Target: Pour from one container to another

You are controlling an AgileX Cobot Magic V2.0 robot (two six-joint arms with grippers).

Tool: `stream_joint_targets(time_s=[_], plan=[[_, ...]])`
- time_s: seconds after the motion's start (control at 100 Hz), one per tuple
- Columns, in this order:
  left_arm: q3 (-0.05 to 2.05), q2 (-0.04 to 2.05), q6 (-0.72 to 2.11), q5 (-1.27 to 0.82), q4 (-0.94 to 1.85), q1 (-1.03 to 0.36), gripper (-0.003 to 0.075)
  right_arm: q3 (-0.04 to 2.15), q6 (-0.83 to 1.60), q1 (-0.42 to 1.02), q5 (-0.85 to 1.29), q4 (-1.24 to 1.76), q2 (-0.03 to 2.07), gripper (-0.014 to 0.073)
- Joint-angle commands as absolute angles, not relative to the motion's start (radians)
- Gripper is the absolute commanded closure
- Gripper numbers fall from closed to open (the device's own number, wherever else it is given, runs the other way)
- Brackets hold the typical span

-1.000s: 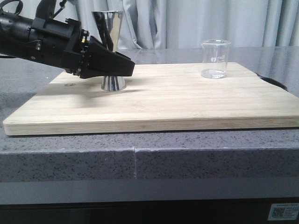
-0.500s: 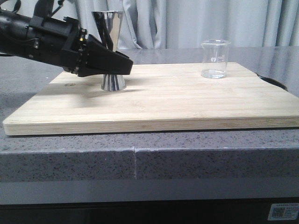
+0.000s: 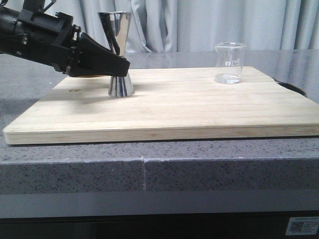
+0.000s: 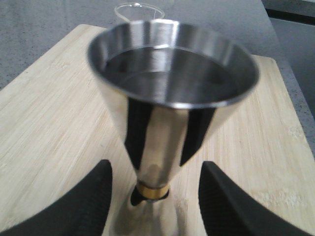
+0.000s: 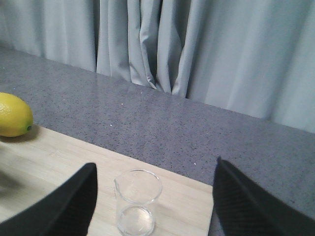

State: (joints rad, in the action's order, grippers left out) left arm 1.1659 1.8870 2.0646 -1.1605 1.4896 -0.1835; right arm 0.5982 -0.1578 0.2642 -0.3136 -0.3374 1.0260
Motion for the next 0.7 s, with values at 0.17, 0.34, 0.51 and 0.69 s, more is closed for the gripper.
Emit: stream_joint_targets(time_s=[0.17, 0.34, 0.51, 0.69], plan=[[1.188, 1.807, 2.041, -1.263, 1.529, -0.160, 0.0348, 0.626, -0.159, 0.262, -0.395, -0.337, 1.003, 0.0146], [1.188, 1.783, 2.022, -1.265, 1.508, -0.144, 0.0348, 0.626, -0.159, 0.262, -0.395, -0.337, 1.003, 0.0146], [1.188, 1.759, 2.015, -1.267, 1.486, -0.136, 0.0348, 0.626, -0.159, 0.262, -0.395, -0.337, 1.003, 0.0146], [1.188, 1.754, 1.967, -1.269, 1.449, -0.123, 0.0348, 0.626, -0.159, 0.262, -0.395, -0.337, 1.003, 0.0146]])
